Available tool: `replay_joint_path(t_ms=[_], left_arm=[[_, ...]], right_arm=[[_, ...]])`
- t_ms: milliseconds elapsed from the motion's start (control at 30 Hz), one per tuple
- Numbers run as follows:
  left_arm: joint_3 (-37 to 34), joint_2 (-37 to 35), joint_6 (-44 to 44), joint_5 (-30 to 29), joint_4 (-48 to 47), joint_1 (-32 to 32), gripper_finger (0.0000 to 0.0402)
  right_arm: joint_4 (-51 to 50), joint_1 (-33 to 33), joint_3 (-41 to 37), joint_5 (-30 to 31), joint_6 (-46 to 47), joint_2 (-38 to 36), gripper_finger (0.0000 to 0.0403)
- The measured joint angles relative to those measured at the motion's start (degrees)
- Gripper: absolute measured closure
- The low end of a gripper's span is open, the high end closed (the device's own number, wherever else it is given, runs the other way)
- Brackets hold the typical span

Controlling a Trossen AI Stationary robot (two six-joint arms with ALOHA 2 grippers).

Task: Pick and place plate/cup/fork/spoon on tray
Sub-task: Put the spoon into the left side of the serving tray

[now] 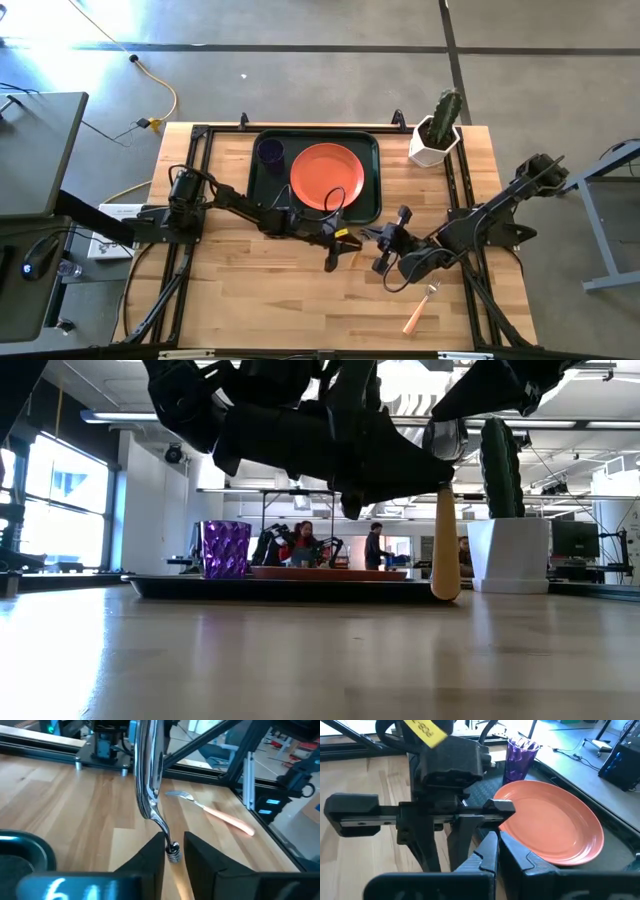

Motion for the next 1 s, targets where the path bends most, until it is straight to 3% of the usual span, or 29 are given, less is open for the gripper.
replay_joint_path(t_ms=[367, 1000], left_arm=[[0.0, 0.0, -0.2, 1.6, -0.1, 0.1, 0.0396], [0.0, -0.6, -3.1, 2.5, -3.3, 0.3, 0.0401]], right_arm=[[1.8, 0.0, 0.0, -0.5, -1.5, 0.0, 0.0403], [1.4, -0.1, 0.0, -1.0, 1.2, 0.0, 0.0402]])
